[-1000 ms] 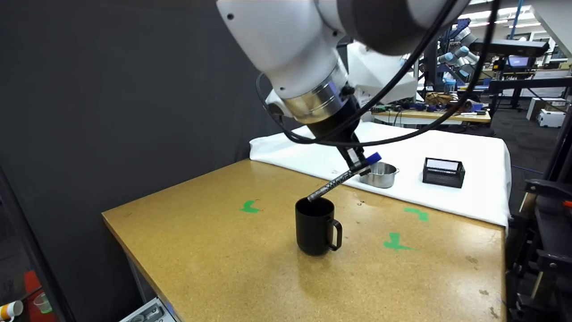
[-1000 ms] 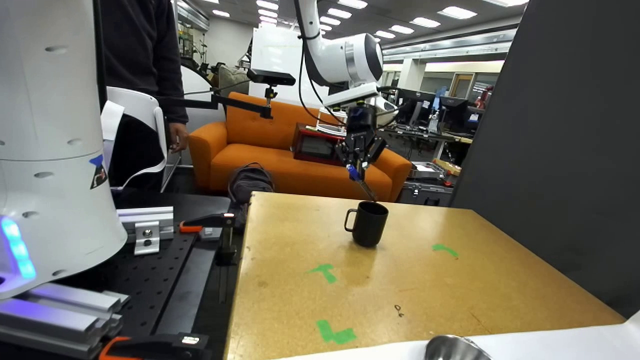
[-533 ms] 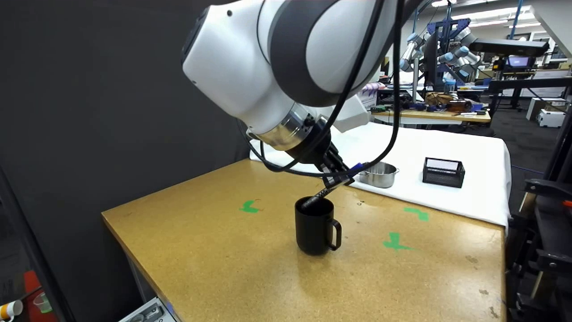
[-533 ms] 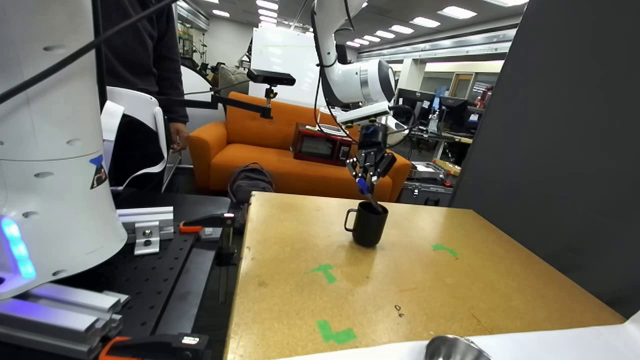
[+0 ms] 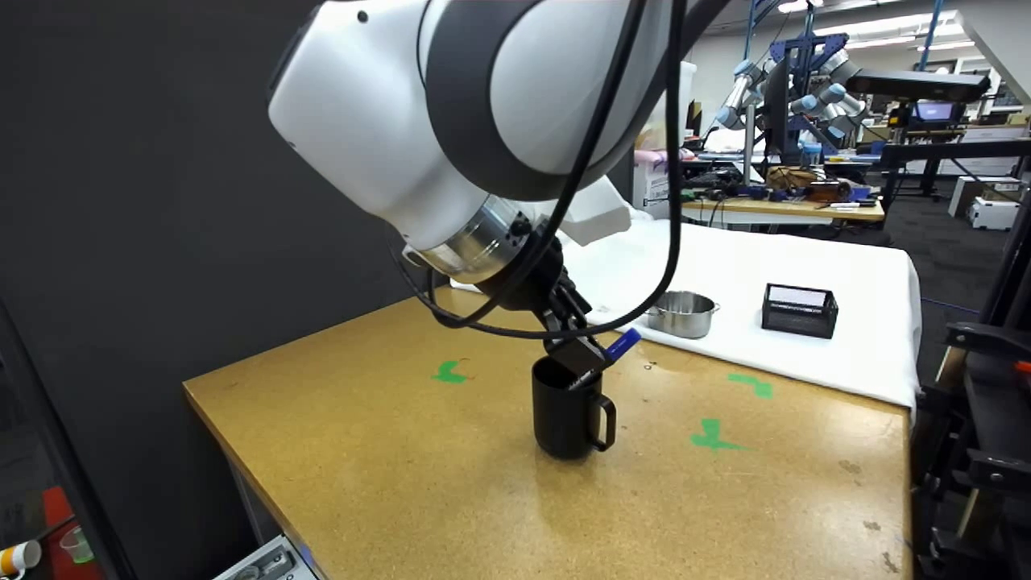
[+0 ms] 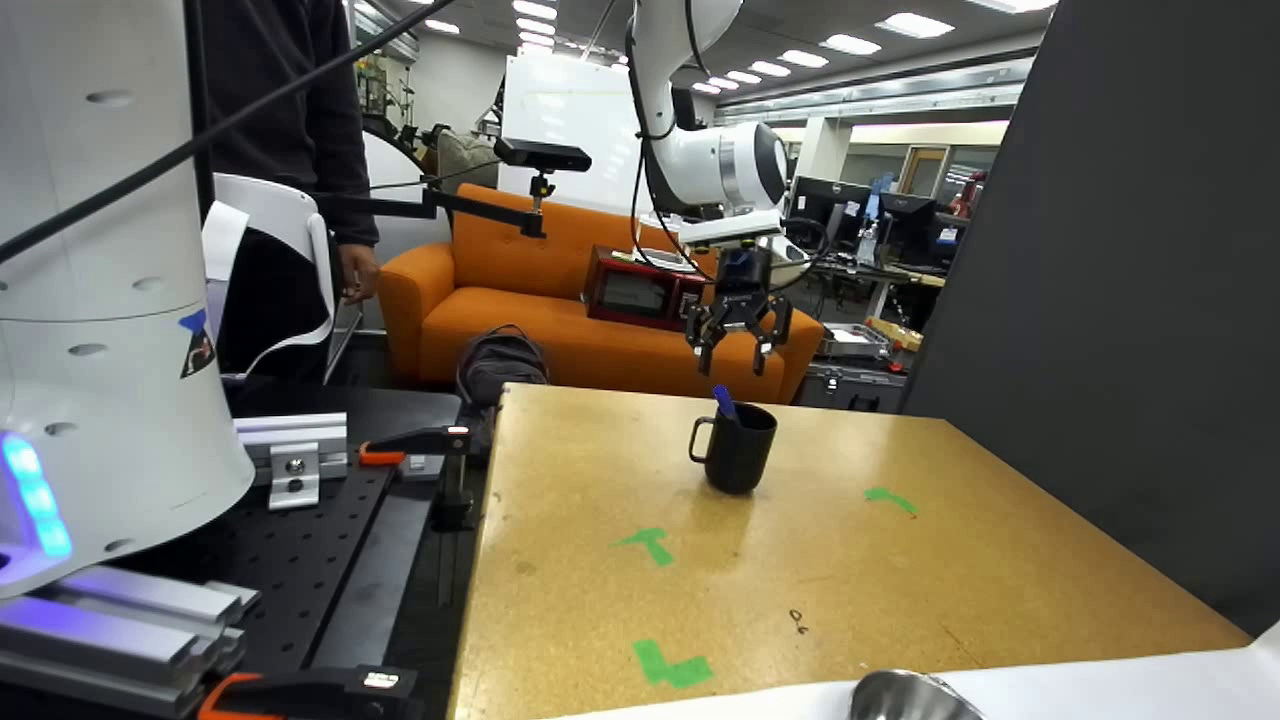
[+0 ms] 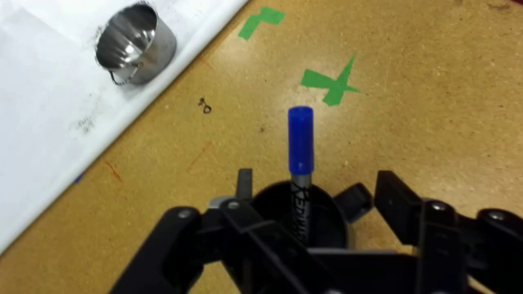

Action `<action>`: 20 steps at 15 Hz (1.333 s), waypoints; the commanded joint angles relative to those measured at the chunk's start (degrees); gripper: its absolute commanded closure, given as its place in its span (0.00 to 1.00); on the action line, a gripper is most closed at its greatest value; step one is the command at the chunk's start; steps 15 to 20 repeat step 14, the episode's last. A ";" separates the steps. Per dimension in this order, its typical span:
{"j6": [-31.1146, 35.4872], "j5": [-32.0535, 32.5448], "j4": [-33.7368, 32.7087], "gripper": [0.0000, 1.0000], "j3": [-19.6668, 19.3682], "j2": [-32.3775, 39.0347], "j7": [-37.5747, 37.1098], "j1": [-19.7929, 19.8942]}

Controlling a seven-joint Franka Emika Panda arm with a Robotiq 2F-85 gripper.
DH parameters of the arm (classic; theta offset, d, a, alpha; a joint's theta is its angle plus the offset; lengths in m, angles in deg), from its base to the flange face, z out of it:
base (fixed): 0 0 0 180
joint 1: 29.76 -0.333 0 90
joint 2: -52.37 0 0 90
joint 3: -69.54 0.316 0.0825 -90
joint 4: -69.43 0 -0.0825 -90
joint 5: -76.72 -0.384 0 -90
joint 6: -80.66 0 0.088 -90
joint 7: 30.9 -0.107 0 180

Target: Put the marker in the mug

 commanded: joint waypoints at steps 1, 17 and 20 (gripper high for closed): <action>7.73 -2.64 2.51 0.00 3.47 -2.90 5.20 2.91; 46.29 -19.45 32.50 0.00 9.48 -25.07 20.87 15.13; 46.29 -19.45 32.50 0.00 9.48 -25.07 20.87 15.13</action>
